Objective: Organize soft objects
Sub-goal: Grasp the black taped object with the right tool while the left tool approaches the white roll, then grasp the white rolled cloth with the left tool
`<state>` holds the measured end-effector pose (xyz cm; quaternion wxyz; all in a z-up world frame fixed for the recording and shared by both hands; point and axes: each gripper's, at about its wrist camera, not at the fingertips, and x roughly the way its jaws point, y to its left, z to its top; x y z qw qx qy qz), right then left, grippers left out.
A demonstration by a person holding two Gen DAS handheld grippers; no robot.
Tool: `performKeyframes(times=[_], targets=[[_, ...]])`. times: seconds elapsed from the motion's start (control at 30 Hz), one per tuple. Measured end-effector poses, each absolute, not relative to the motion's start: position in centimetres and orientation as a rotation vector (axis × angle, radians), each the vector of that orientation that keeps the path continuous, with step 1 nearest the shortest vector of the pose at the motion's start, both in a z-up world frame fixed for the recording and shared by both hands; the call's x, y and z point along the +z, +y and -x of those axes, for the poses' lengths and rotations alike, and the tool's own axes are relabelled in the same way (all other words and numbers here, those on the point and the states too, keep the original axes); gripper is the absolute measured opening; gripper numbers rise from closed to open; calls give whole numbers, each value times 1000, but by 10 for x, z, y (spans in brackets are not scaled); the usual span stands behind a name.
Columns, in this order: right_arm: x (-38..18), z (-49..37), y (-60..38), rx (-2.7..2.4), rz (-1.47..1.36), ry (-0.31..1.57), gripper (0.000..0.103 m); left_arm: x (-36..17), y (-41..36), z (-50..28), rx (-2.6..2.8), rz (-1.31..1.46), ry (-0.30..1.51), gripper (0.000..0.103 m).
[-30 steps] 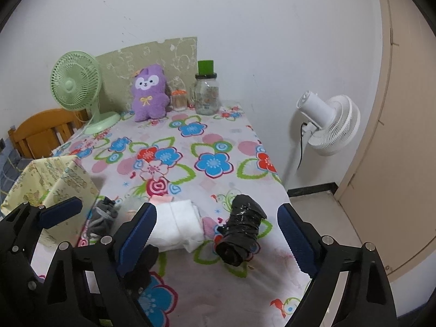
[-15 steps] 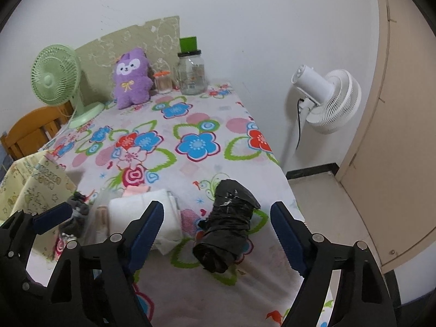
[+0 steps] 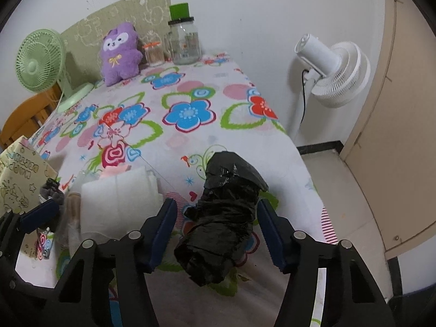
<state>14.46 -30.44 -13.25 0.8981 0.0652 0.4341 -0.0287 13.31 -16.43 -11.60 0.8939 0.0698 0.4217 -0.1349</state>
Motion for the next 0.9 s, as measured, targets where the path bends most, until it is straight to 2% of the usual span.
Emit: performKeyframes(times=[0.3, 0.5, 0.6, 0.77, 0.9], targets=[[-143, -150, -303, -68, -134, 924, 46, -124, -163, -137, -271, -144, 898, 97], [-135, -142, -297, -42, -144, 894, 43, -124, -156, -132, -261, -131, 895, 96], [-128, -135, -290, -40, -136, 871, 43, -125, -151, -129, -254, -126, 900, 91], [-121, -127, -279, -23, -129, 859, 43, -125, -145, -124, -251, -118, 899, 87], [-117, -123, -270, -11, -122, 853, 43, -129, -143, -118, -253, -134, 900, 76]])
